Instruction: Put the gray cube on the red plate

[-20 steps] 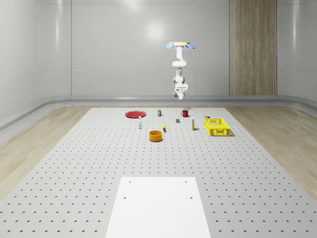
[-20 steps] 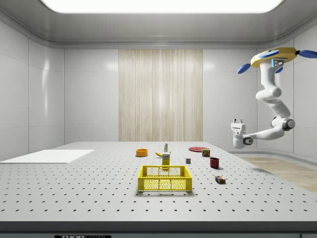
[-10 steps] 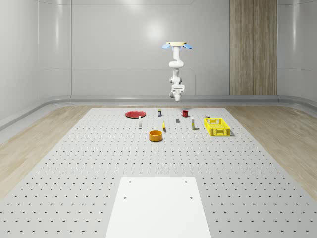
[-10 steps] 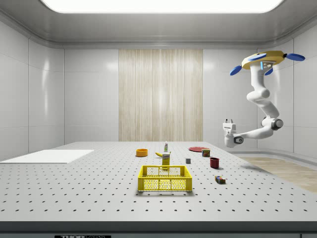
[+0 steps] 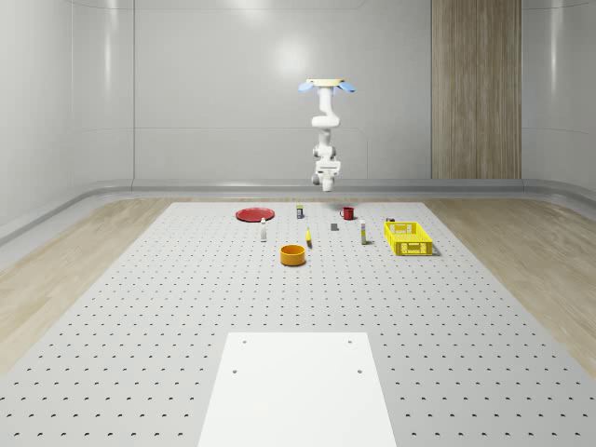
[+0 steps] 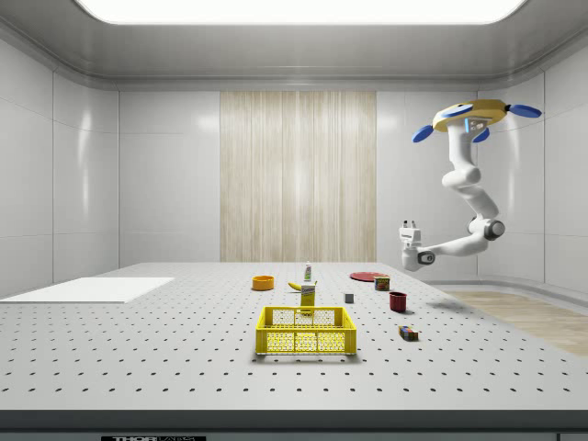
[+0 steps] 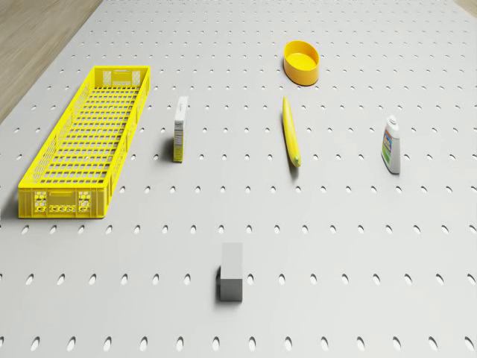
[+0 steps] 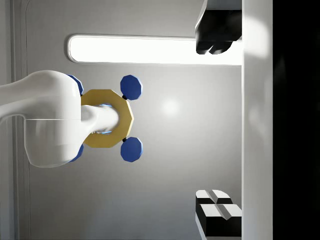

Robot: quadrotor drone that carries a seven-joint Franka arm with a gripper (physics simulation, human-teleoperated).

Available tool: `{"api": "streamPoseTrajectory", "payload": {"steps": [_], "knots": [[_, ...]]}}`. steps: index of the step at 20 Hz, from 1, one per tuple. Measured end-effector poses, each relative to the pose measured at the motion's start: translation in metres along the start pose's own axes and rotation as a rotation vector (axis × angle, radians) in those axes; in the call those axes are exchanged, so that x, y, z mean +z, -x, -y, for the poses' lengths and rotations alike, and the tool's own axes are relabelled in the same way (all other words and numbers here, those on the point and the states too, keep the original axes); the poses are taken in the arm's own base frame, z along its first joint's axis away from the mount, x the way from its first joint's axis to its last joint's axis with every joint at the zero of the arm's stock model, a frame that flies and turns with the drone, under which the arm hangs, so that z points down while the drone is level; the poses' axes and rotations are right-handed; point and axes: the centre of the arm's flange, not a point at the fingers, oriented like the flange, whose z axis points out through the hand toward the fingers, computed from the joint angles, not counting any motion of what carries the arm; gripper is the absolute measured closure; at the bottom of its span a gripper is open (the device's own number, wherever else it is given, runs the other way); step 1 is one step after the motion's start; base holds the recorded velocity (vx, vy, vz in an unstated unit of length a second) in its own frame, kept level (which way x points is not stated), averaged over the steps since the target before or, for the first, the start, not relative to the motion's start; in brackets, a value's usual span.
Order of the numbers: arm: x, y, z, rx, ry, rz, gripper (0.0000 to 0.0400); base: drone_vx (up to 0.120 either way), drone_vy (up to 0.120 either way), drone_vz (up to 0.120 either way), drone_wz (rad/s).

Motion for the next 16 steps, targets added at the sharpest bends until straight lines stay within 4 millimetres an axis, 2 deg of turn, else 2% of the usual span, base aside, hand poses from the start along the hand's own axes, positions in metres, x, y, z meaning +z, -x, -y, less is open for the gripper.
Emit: {"api": "streamPoseTrajectory", "payload": {"steps": [10,16], "knots": [[0.0,0.006,0.005,-0.001,0.049,-0.06,0.0,0.12,-0.008,0.0,0.0],[0.003,0.018,0.016,-0.004,0.162,-0.179,0.0,0.12,0.0,-0.013,0.0]]}}
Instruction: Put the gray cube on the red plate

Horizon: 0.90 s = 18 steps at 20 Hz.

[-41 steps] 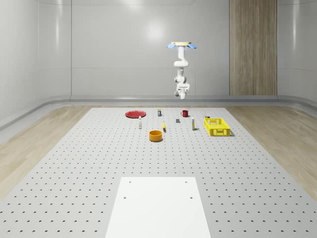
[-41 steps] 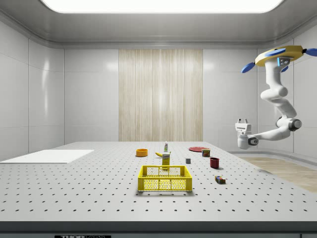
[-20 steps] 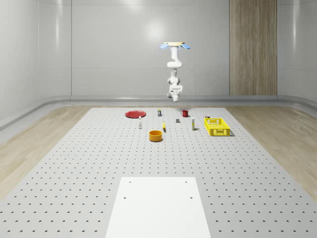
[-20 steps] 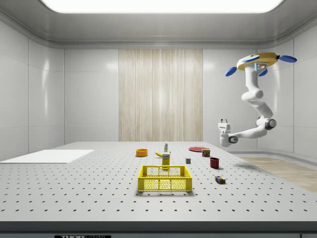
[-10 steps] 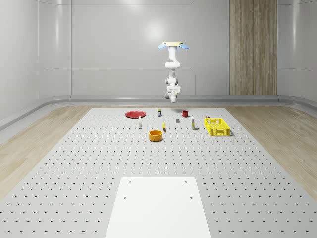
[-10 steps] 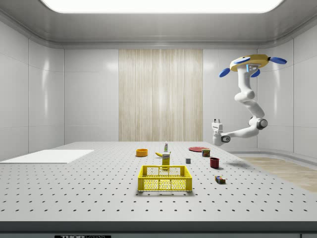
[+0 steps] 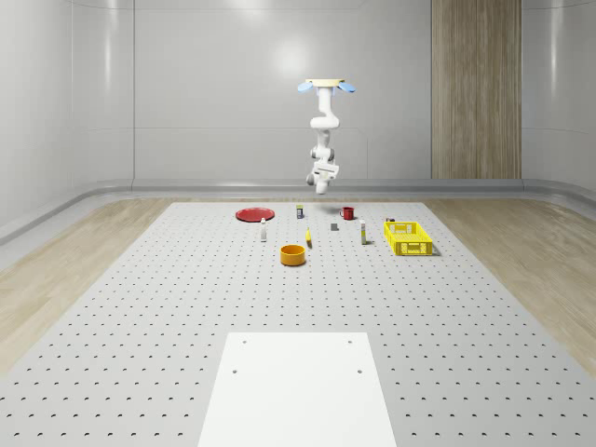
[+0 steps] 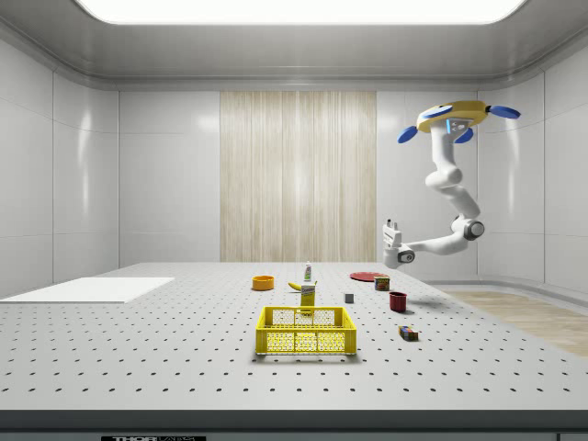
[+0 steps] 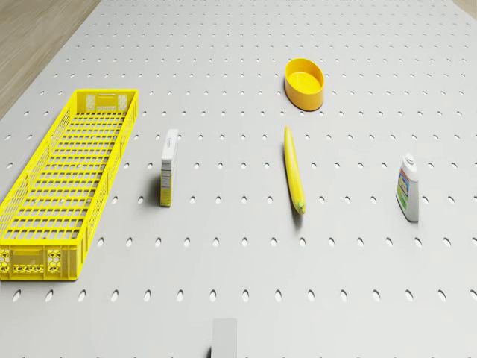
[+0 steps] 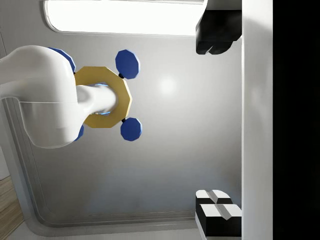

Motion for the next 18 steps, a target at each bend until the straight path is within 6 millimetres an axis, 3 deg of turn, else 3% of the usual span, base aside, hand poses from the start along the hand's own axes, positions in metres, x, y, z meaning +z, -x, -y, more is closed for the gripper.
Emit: {"api": "streamPoseTrajectory", "payload": {"steps": [5,8,13,18], "knots": [[0.006,0.023,0.022,-0.007,0.232,-0.236,0.0,0.12,0.0,-0.04,0.0],[0.023,0.045,0.043,-0.014,0.477,-0.482,0.0,0.12,0.0,-0.12,0.0],[0.093,0.071,0.068,-0.03,1.055,-1.058,0.0,0.12,0.0,-0.12,0.0],[0.16,0.058,0.053,-0.045,1.573,-1.571,0.0,0.12,0.0,-0.12,0.0]]}}
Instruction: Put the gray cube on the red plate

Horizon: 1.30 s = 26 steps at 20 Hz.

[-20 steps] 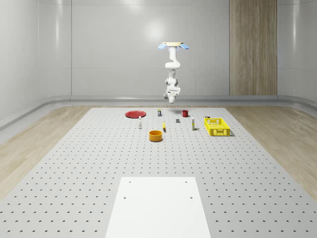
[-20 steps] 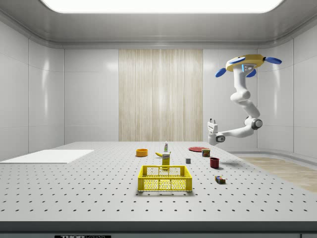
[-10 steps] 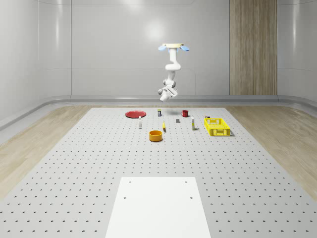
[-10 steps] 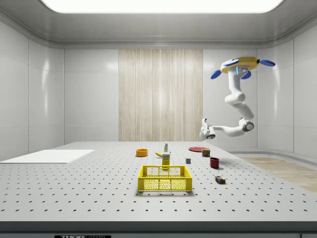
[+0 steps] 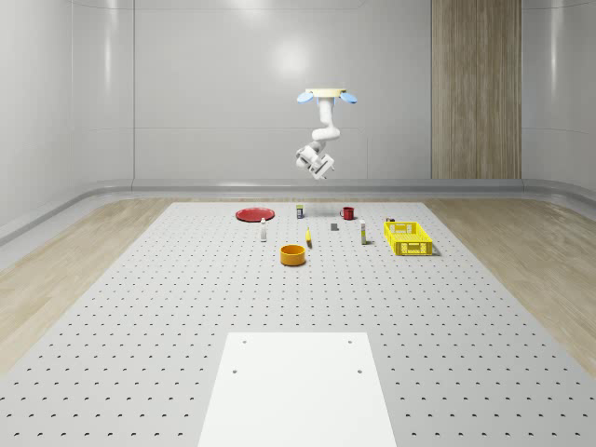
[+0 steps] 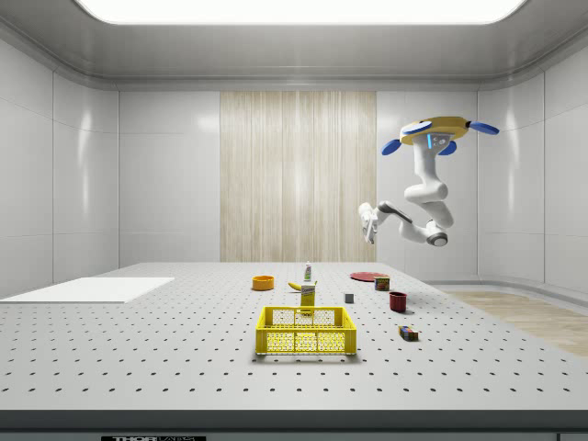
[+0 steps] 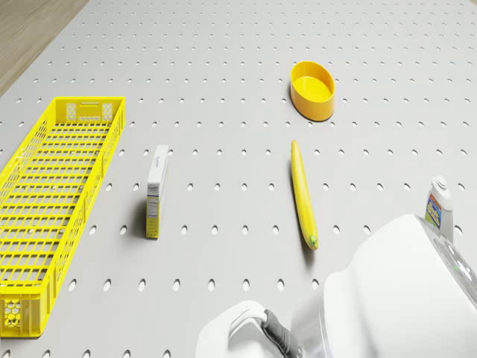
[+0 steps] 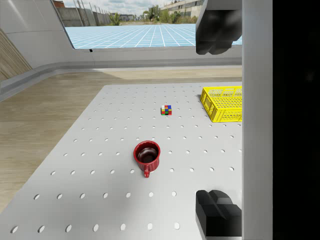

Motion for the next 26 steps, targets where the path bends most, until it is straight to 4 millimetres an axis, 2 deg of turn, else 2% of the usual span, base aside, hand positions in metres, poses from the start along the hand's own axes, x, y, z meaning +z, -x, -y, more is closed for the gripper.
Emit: {"api": "streamPoseTrajectory", "payload": {"steps": [4,9,17,22,26], "knots": [[0.005,0.023,0.023,-0.008,0.231,-0.235,0.0,0.11,0.0,-0.12,0.0],[0.012,0.036,0.035,-0.014,0.366,-0.375,0.0,0.064,0.0,-0.12,0.0],[0.018,0.042,0.041,-0.017,0.436,-0.45,0.0,0.12,0.0,-0.115,0.0],[0.019,0.043,0.042,-0.017,0.449,-0.464,0.0,0.12,0.08,0.0,0.0],[0.019,0.043,0.042,-0.017,0.453,-0.469,0.0,0.01,0.0,-0.12,0.0]]}}
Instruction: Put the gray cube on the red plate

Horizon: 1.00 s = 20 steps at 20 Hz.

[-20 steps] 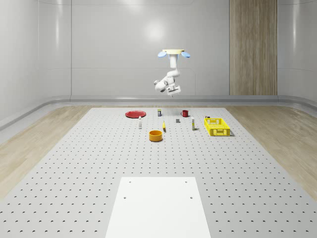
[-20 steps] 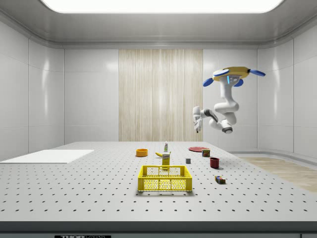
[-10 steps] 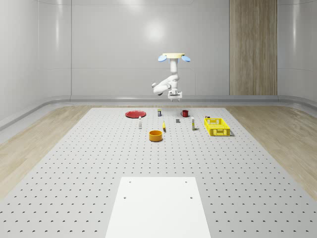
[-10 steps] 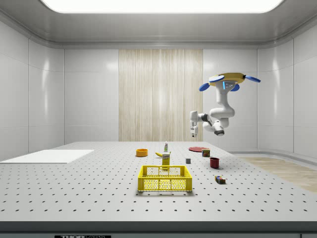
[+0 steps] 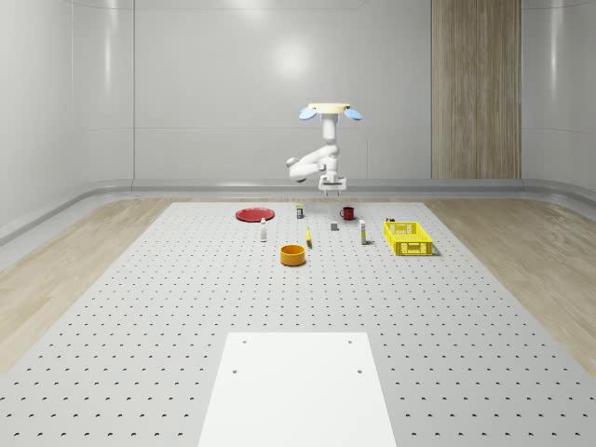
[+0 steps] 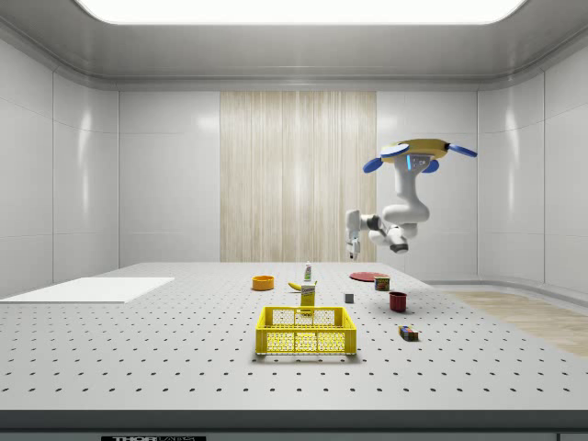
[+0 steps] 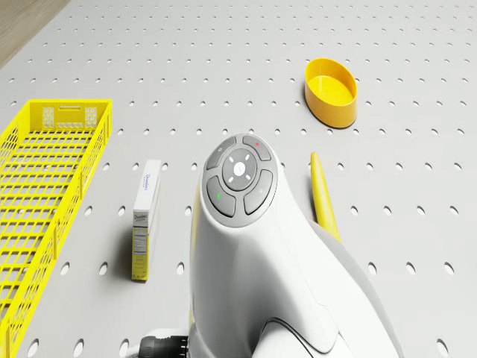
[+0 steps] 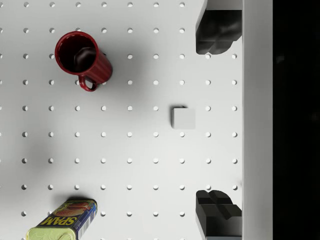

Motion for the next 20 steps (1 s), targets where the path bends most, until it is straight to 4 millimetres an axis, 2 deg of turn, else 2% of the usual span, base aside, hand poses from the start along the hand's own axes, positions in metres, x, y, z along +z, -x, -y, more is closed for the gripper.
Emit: {"api": "streamPoseTrajectory", "payload": {"steps": [5,17,20], "knots": [[0.0,0.0003,0.0002,0.0,0.002,-0.003,0.0,0.08,0.0,-0.12,0.0],[-0.0001,0.0004,0.0004,0.0,0.004,-0.004,0.0,0.0,0.0,-0.12,0.0],[-0.0001,0.0004,0.0004,0.0,0.004,-0.004,0.0,0.0,0.107,-0.12,0.0]]}}
